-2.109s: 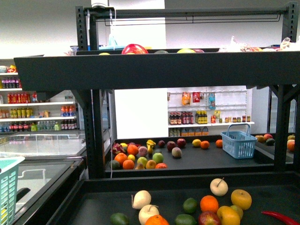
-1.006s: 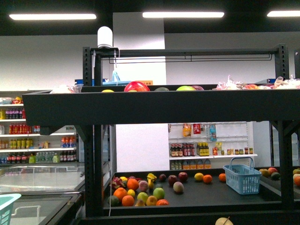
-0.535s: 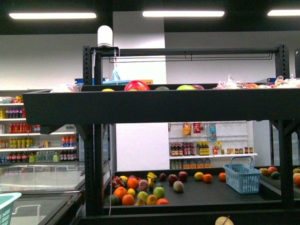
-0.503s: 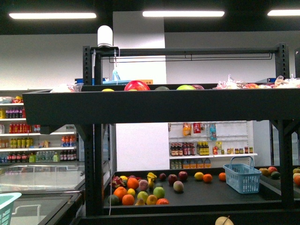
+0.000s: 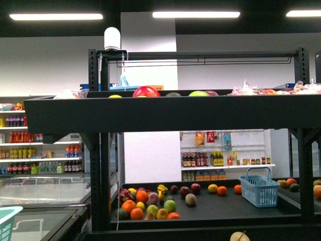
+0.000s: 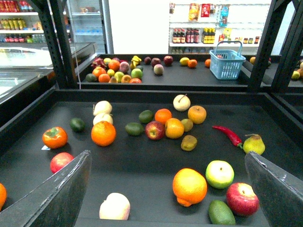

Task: Pick lemon from shelf

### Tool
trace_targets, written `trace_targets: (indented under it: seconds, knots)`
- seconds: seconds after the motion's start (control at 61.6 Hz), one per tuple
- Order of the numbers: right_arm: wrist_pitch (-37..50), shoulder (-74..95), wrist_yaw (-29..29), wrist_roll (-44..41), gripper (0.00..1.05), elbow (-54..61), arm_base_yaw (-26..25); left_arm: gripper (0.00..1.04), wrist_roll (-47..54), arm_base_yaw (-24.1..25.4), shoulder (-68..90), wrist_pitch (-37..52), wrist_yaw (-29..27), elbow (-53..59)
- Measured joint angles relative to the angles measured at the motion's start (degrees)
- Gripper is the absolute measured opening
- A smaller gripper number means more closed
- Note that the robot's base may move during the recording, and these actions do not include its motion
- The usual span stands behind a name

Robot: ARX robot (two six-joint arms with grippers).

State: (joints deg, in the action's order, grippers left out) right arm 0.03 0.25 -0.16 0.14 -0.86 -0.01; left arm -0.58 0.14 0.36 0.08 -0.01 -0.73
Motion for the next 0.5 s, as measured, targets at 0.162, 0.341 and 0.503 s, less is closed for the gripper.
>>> trace_targets:
  seconds: [0.162, 0.341, 0.503]
  knots:
    - [0.00, 0.00, 0.00, 0.00, 0.97, 0.00, 0.00, 0.97, 0.11, 0.00, 0.00, 0.00, 0.00, 0.00]
    - [0.00, 0.00, 0.00, 0.00, 0.97, 0.00, 0.00, 0.97, 0.11, 0.00, 0.00, 0.00, 0.00, 0.00]
    - [0.00, 0.02, 0.00, 0.00, 0.97, 0.00, 0.00, 0.97, 0.11, 0.00, 0.00, 0.00, 0.00, 0.00]
